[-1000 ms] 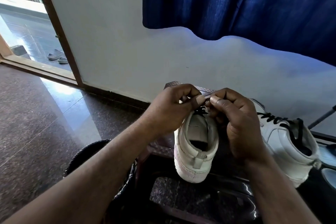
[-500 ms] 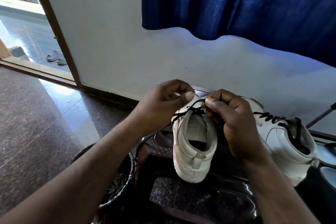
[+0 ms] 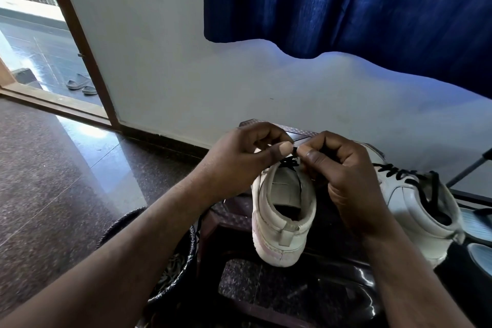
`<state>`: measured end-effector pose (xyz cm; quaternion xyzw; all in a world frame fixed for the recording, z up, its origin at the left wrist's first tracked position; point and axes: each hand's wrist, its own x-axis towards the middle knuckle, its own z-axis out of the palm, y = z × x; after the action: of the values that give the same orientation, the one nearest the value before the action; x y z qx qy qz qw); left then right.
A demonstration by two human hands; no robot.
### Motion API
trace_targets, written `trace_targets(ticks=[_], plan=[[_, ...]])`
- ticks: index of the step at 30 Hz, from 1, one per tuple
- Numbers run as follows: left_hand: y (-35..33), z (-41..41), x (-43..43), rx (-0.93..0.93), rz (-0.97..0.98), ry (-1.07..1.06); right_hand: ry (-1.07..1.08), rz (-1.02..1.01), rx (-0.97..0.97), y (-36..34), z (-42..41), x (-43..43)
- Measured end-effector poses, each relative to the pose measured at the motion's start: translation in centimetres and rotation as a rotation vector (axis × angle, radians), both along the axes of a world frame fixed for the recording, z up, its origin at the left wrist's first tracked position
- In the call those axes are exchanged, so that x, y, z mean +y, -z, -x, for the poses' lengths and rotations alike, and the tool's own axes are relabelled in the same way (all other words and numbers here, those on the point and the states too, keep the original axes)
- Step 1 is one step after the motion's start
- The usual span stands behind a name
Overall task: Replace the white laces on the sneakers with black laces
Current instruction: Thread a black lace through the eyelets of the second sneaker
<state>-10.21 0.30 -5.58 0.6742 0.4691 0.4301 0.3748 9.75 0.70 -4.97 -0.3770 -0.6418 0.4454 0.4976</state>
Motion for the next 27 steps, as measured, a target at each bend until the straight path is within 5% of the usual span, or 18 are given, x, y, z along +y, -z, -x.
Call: trace_targets(ticks=[7,12,16,27], plan=[[-0.1,-1.3,-0.3,-0.089,-0.035,-0.126,0.011,0.096,0.093,-0.1,-0.3,0.2],[-0.6,-2.2,-1.0,0.042,-0.022,-0.245,0.025,0.076,-0.463,0.3,-1.8,0.7],[-1.1,-3.6,-1.7,0.275,-0.046,-0.301,0.053,0.128,-0.315,0.0,-2.5,0.5],[-1.0,-4.3,-1.8,0.476,-0.150,-0.308,0.009,0.576,0.229,0.9,-3.1,-0.1]])
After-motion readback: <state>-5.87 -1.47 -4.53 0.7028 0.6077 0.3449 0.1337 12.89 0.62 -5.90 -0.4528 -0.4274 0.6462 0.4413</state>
